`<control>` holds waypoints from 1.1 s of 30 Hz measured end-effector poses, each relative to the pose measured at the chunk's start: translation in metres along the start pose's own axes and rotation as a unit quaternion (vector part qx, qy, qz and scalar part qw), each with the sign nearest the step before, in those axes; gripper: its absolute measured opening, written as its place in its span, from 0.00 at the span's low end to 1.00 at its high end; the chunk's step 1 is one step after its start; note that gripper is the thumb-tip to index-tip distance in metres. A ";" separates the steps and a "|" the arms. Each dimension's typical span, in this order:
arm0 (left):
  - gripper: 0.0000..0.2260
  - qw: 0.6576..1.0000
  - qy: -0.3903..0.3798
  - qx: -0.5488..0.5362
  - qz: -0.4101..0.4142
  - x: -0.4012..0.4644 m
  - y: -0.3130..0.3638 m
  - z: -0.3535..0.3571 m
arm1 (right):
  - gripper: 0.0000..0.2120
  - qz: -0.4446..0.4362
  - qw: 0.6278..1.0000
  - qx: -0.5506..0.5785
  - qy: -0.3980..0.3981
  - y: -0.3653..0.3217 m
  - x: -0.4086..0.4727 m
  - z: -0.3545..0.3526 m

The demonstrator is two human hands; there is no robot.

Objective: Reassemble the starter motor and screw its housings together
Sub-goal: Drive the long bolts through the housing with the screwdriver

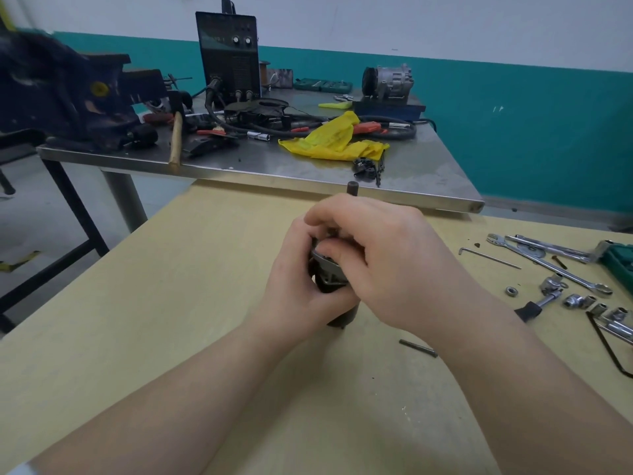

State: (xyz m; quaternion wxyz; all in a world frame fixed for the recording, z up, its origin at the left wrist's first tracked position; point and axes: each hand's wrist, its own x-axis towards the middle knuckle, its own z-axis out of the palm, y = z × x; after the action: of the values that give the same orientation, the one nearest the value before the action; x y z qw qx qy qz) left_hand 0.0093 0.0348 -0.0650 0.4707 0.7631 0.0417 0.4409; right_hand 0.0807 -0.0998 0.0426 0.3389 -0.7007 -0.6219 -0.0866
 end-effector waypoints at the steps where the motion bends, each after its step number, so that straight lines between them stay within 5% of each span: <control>1: 0.29 1.000 0.001 -0.004 0.001 0.000 0.000 0.000 | 0.11 0.007 1.000 0.003 0.015 0.001 -0.001 0.002; 7: 0.30 1.000 0.010 0.008 0.010 0.002 -0.001 0.000 | 0.02 -0.009 0.998 0.003 0.062 0.013 -0.004 0.006; 33: 0.35 1.000 -0.004 0.024 0.019 0.001 -0.004 -0.003 | 0.05 -0.010 0.994 0.040 0.097 0.021 -0.014 0.012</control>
State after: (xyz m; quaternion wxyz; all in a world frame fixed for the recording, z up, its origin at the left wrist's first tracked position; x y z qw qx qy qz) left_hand 0.0090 0.0399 -0.0673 0.4437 0.7766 0.0357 0.4459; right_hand 0.0933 -0.1038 0.0184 0.4244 -0.6684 -0.5961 -0.1331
